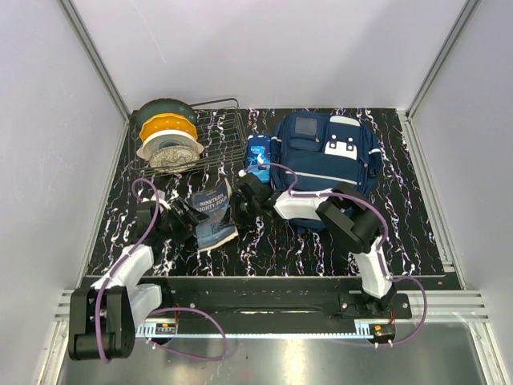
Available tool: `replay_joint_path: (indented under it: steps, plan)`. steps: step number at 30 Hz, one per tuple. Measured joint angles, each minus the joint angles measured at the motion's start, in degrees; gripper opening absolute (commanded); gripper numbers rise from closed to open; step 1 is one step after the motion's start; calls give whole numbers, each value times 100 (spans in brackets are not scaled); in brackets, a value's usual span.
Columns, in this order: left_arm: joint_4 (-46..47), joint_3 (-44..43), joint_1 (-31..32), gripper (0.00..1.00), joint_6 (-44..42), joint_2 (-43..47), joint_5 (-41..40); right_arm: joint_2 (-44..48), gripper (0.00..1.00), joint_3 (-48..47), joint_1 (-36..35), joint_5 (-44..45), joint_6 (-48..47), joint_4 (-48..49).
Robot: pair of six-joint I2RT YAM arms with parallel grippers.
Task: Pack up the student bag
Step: Pick up the book from the center of the board.
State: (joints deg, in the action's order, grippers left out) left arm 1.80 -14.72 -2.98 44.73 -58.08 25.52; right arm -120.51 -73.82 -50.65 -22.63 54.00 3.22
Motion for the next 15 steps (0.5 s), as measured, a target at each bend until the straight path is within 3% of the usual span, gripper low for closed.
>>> replay_joint_path:
  steps: [5, 8, 15]
  plan:
    - [-935, -551, 52, 99, -221, 557, -57, 686, 0, 345, -81, 323, -260, -470]
    - [-1200, -1073, 50, 99, -369, 870, -116, 1320, 0, 723, -94, 531, -391, -765]
    - [-984, -1714, 50, 99, -485, 1027, 400, 3482, 0, 1899, -96, 859, -496, -1029]
